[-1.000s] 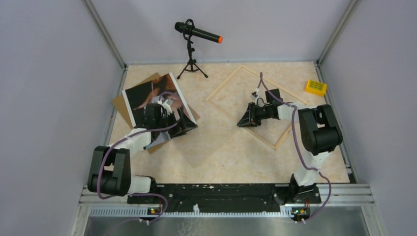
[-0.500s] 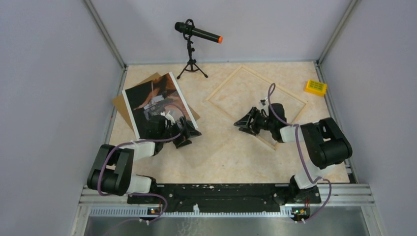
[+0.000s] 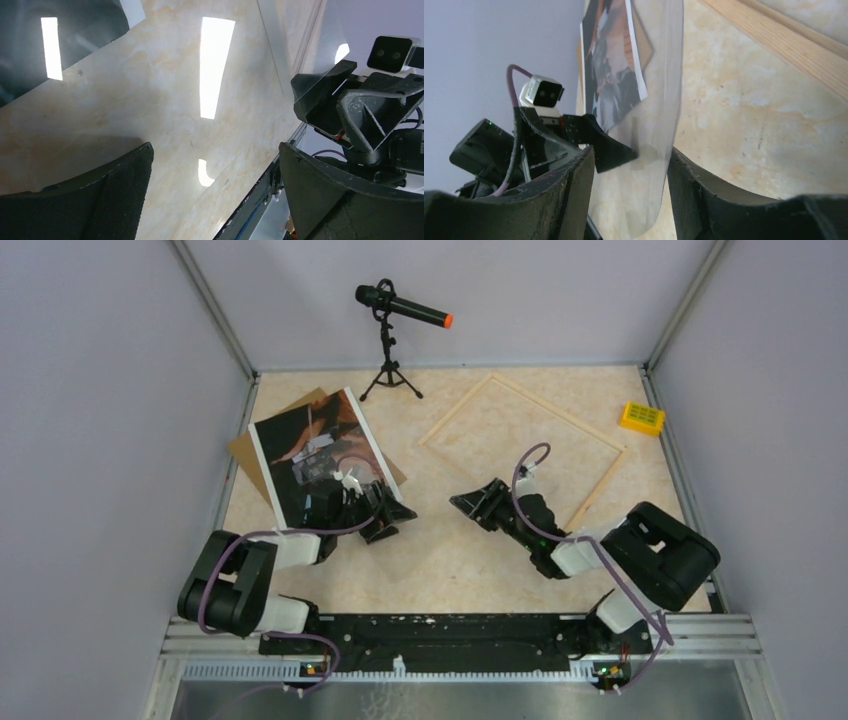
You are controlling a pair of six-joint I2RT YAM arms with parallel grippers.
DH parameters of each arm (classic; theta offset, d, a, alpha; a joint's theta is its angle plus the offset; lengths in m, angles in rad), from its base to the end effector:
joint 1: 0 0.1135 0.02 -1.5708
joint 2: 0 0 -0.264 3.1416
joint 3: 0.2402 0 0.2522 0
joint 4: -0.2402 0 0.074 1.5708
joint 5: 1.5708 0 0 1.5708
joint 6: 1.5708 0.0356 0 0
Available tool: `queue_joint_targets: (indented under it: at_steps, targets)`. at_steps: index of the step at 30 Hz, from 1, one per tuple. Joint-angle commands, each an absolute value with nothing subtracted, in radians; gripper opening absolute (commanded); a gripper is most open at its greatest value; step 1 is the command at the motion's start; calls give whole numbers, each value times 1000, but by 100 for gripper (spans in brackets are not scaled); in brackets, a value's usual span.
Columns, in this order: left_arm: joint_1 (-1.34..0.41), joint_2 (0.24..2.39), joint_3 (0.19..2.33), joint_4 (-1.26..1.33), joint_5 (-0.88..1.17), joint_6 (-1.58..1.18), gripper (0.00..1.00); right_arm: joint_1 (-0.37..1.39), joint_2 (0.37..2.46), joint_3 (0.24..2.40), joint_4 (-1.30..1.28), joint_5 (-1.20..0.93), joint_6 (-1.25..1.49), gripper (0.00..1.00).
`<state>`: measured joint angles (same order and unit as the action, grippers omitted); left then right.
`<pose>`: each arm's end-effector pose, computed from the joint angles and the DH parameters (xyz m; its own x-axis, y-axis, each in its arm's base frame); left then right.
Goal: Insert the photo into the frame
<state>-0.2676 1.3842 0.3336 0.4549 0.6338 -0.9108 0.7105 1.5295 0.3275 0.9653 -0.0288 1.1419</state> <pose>0.2161 -0.0811 0.1326 -0.8736 -0.4205 -0.2450 -0.0070 0.5142 -0.8577 0.1963 0.1703 0.1447 -0.6861 0.6089 -0.3981 -0.1183 0.4466 0.8869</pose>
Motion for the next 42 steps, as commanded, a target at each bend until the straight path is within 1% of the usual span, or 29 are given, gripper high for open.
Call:
queue_joint_targets:
  at_steps: [1, 4, 6, 7, 10, 13, 17, 19, 22, 26, 29, 31, 34, 36, 39, 42]
  targets:
    - [-299, 1396, 321, 456, 598, -917, 98, 775, 1585, 359, 1197, 206, 1111, 53]
    - [-310, 1398, 336, 444, 594, -909, 98, 794, 1669, 388, 1278, 231, 1100, 50]
    - [-316, 1400, 339, 442, 590, -905, 98, 799, 1726, 420, 1296, 232, 1096, 45]
    - [-319, 1399, 338, 442, 589, -905, 98, 799, 1749, 435, 1296, 226, 1091, 40]
    - [-327, 1387, 348, 433, 591, -900, 98, 797, 1754, 451, 1273, 229, 1056, 21]
    - [-330, 1339, 396, 340, 615, -867, 98, 755, 1652, 424, 1156, 192, 1010, 1]
    - [-330, 1212, 561, 96, 616, -748, 98, 586, 1429, 394, 841, -8, 952, 0]
    - [-328, 1165, 660, -31, 585, -678, 98, 475, 1360, 434, 632, -143, 869, 0]
    - [-328, 1142, 799, -162, 528, -584, 99, 319, 1303, 475, 451, -366, 768, 0]
    - [-328, 1179, 969, -230, 518, -536, 98, 124, 1289, 527, 280, -557, 692, 0]
    - [-329, 1230, 1054, -239, 525, -510, 98, -6, 1323, 566, 264, -686, 686, 0]
    - [-330, 1278, 1093, -246, 526, -492, 98, -57, 1358, 624, 228, -744, 673, 0]
    - [-330, 1345, 1127, -254, 554, -482, 98, -79, 1440, 688, 218, -791, 668, 0]
    - [-330, 1373, 1121, -226, 569, -476, 99, -81, 1512, 705, 269, -796, 691, 0]
    - [-330, 1403, 1101, -178, 587, -465, 98, -93, 1618, 740, 322, -795, 725, 2]
    - [-330, 1455, 1097, -180, 616, -456, 98, -118, 1704, 792, 299, -808, 716, 4]
